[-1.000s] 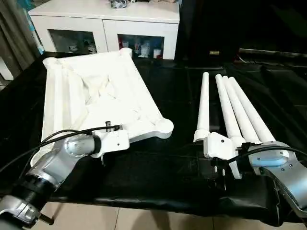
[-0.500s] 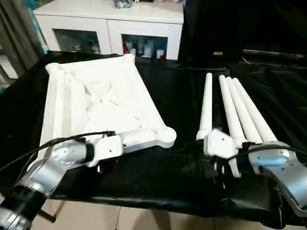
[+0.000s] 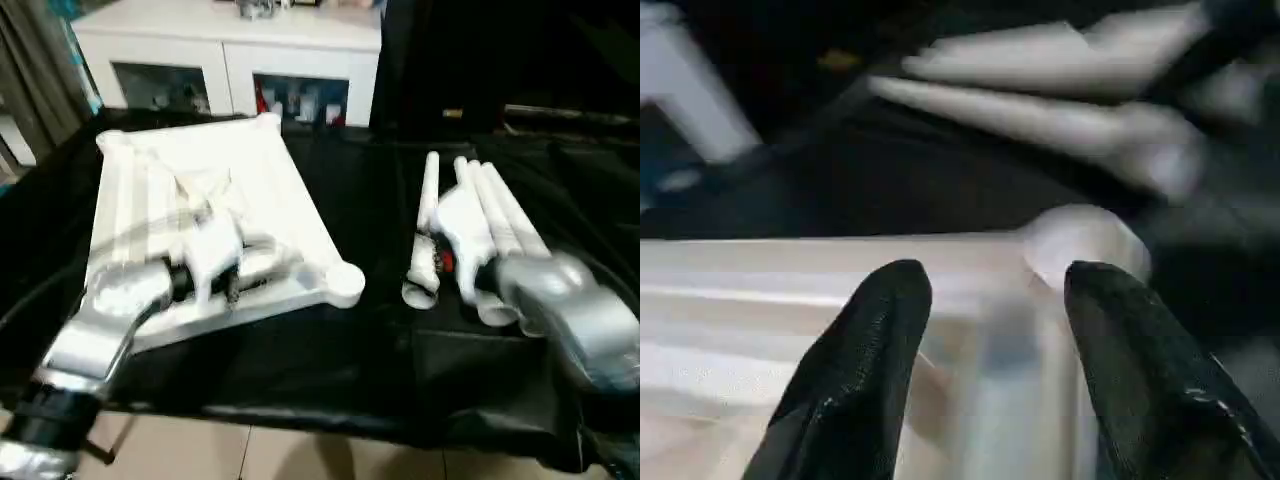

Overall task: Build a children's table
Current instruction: Pick table leg

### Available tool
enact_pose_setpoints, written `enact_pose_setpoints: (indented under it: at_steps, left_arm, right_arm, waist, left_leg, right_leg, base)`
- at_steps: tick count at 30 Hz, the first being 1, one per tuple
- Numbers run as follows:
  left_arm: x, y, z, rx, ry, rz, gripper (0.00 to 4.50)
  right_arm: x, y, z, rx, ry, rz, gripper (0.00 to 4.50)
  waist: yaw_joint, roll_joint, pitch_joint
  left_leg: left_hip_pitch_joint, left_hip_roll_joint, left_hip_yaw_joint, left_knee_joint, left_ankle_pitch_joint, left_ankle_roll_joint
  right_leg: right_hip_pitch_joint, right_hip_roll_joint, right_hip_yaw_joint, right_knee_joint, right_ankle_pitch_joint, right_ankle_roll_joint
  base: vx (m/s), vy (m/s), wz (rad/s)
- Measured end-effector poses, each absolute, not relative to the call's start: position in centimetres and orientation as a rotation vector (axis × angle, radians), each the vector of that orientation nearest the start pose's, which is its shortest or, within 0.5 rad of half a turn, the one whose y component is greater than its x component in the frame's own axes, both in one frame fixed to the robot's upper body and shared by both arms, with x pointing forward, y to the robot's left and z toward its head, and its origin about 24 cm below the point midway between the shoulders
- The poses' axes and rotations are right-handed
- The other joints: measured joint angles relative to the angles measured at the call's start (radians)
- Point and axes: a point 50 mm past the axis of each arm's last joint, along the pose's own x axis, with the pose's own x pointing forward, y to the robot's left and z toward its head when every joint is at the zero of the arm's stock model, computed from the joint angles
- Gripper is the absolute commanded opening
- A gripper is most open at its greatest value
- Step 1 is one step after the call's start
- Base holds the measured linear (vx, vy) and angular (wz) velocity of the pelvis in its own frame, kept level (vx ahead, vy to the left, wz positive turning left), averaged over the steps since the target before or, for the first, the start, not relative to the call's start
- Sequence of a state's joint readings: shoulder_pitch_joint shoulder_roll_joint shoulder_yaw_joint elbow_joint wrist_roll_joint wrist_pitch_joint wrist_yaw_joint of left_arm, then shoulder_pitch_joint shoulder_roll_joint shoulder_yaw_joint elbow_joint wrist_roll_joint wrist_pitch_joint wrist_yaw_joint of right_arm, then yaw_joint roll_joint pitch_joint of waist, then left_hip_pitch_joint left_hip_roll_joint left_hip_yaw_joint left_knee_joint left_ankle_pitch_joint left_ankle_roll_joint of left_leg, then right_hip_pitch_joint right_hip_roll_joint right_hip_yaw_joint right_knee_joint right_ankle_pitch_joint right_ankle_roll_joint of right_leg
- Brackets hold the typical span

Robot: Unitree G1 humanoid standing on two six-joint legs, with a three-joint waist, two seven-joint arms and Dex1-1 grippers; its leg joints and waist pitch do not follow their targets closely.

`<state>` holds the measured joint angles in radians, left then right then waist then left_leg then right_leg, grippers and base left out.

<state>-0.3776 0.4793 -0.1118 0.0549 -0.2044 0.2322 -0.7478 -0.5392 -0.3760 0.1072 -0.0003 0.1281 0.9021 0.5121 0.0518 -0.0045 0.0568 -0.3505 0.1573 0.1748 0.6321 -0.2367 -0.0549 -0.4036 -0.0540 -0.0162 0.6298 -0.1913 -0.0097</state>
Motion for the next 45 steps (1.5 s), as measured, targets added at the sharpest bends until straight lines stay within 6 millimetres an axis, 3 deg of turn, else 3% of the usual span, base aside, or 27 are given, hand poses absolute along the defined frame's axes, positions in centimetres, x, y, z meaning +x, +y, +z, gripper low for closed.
enact_pose_setpoints:
  at_steps: [5,13,21,25,26,28,42,45]
  left_arm:
    - [29.5,13.1,11.0,0.176,0.069,-0.868,3.19]
    - [28.4,13.0,11.4,0.248,0.131,-0.922,3.81]
    - [27.8,13.4,11.4,0.285,0.170,-0.937,4.46]
    - [27.5,13.3,11.8,0.297,0.168,-0.946,4.46]
    - [27.5,13.3,11.9,0.301,0.173,-0.946,4.50]
    - [27.3,13.2,12.1,0.304,0.169,-0.950,4.50]
    - [26.9,12.8,12.2,0.302,0.189,-0.972,4.50]
    - [26.8,12.4,12.0,0.282,0.215,-0.996,4.50]
  right_arm:
    - [34.6,-14.9,9.9,-0.159,0.564,0.343,4.50]
    - [37.5,-16.0,9.5,-0.065,0.666,0.132,4.50]
    - [37.7,-15.4,8.0,-0.039,0.798,0.148,4.50]
    - [37.5,-14.7,7.1,-0.037,0.872,0.171,4.50]
    - [37.6,-14.6,7.2,-0.038,0.879,0.170,4.13]
    - [37.6,-14.6,7.1,-0.037,0.888,0.162,4.13]
    - [37.8,-15.8,6.9,0.019,0.916,0.108,2.80]
    - [37.9,-16.3,7.3,0.041,0.914,0.096,2.47]
  waist:
    - [0.004,-0.005,0.003]
    - [0.004,-0.014,0.008]
    - [0.006,-0.018,0.010]
    - [0.004,-0.023,0.010]
    - [0.004,-0.024,0.010]
    - [0.006,-0.026,0.010]
    - [0.007,-0.027,0.009]
    - [0.007,-0.017,0.012]
  left_leg:
    - [-0.007,0.000,0.000,0.000,0.005,-0.004]
    - [-0.016,0.000,0.000,-0.001,0.010,0.001]
    - [-0.016,0.000,0.001,-0.001,0.010,0.001]
    - [-0.016,0.001,0.001,-0.001,0.010,0.001]
    - [-0.016,0.001,0.001,-0.001,0.010,0.001]
    - [-0.016,0.002,0.001,-0.001,0.010,0.000]
    - [-0.016,0.002,0.001,0.000,0.011,0.000]
    - [-0.017,0.003,0.001,0.001,0.011,0.000]
  right_leg:
    - [-0.005,0.000,0.000,0.000,0.000,0.000]
    - [-0.015,0.000,-0.001,0.002,0.000,-0.001]
    - [-0.015,0.000,-0.001,0.003,0.001,-0.002]
    - [-0.015,0.000,-0.002,0.003,0.001,-0.002]
    - [-0.015,0.000,-0.002,0.003,0.001,-0.002]
    - [-0.014,0.000,-0.003,0.003,0.001,-0.002]
    - [-0.014,0.000,-0.004,0.004,0.001,-0.003]
    - [-0.014,0.000,-0.004,0.004,0.002,-0.004]
  base:
    - [0.000,0.000,0.00]
    - [0.000,0.000,0.00]
    - [0.000,0.000,0.00]
    - [0.000,0.000,0.00]
    - [0.000,0.000,0.00]
    - [0.000,0.000,0.00]
    - [0.000,0.000,0.00]
    - [0.000,0.000,0.00]
